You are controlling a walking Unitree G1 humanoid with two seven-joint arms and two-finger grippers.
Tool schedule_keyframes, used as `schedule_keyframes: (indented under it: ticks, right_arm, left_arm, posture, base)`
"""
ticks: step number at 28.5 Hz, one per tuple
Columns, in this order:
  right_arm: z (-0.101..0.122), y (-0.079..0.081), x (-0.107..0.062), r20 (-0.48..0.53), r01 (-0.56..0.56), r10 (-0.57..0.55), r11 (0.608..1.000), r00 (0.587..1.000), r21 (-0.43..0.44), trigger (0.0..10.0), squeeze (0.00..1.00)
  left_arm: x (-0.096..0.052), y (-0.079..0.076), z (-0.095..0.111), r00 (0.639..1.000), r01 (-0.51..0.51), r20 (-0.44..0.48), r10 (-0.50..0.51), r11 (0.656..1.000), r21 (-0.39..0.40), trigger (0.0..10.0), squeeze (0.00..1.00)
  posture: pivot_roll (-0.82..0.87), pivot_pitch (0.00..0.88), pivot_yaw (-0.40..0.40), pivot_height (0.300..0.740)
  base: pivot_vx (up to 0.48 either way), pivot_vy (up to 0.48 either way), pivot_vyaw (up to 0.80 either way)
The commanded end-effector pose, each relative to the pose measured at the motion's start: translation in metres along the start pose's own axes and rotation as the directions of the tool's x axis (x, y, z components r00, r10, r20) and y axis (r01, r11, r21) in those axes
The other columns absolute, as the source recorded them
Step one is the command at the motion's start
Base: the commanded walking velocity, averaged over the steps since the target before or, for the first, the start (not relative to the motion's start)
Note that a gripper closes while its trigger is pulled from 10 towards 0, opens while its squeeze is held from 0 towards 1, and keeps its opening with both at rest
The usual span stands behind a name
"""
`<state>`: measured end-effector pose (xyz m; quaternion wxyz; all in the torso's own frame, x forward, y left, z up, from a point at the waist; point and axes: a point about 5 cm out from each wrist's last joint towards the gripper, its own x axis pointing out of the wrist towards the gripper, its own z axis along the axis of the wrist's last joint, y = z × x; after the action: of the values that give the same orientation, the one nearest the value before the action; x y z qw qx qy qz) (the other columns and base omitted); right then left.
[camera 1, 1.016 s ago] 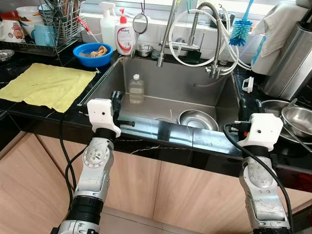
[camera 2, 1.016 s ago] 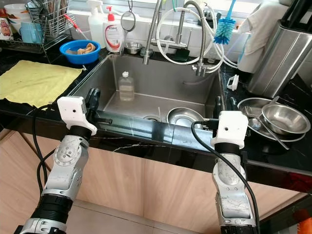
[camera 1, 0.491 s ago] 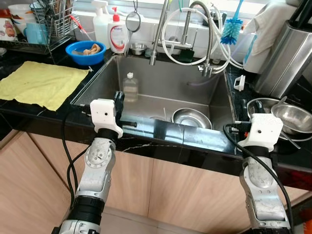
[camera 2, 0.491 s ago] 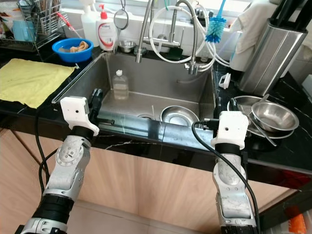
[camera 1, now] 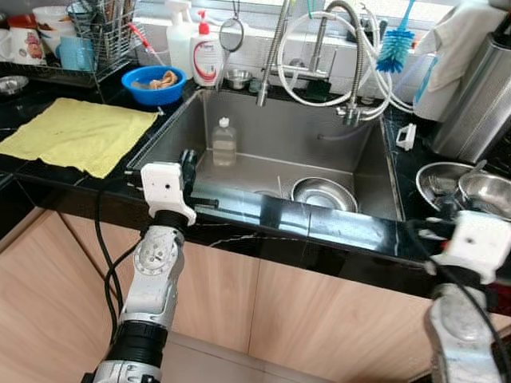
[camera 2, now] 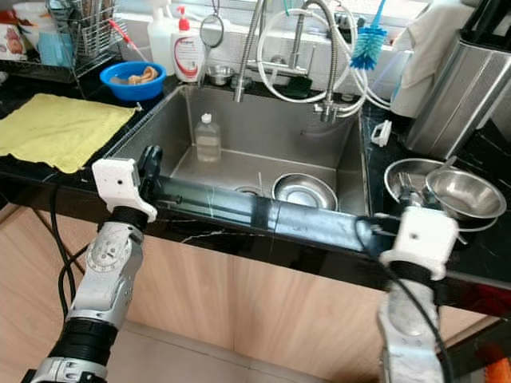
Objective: Kitchen organization
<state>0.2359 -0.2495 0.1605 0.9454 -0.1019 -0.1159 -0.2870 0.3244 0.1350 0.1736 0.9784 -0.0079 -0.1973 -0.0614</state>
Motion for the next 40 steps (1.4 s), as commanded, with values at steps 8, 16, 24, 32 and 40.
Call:
schedule_keyframes:
  ticks: [8,16,24,32,40]
  right_arm:
    - [-0.001,-0.019,-0.007,-0.059,0.133,-0.129,0.989,0.990,0.060,10.0,1.00]
    - [-0.011,-0.026,-0.014,-0.150,0.202,-0.184,0.972,0.971,0.119,10.0,1.00]
    - [-0.016,-0.025,-0.006,-0.202,0.225,-0.189,0.960,0.961,0.169,10.0,0.00]
    - [-0.017,-0.014,0.000,-0.235,0.197,-0.144,0.955,0.961,0.221,10.0,0.00]
    - [-0.023,-0.011,0.001,-0.274,0.191,-0.134,0.962,0.952,0.193,10.0,0.00]
  left_arm:
    - [0.002,-0.003,0.002,1.000,0.020,0.010,-0.020,1.000,0.004,10.0,0.00]
    - [0.000,-0.002,0.000,1.000,0.019,0.004,-0.019,1.000,0.006,10.0,0.00]
    - [0.001,-0.003,0.000,1.000,0.021,0.007,-0.021,1.000,0.003,10.0,0.00]
    - [-0.001,-0.002,0.000,1.000,0.019,0.004,-0.020,1.000,0.009,10.0,0.00]
    - [-0.001,-0.002,0.000,1.000,0.022,0.002,-0.022,1.000,0.012,10.0,0.00]
  posture:
    - [0.04,0.000,-0.031,0.740]
    - [0.03,0.000,-0.034,0.740]
    - [0.03,0.000,-0.034,0.740]
    - [0.04,0.000,-0.031,0.740]
    - [0.04,0.000,-0.028,0.740]
  base:
    - [0.000,0.000,0.00]
    - [0.000,0.000,0.00]
    - [0.000,0.000,0.00]
    - [0.000,0.000,0.00]
    - [0.000,0.000,0.00]
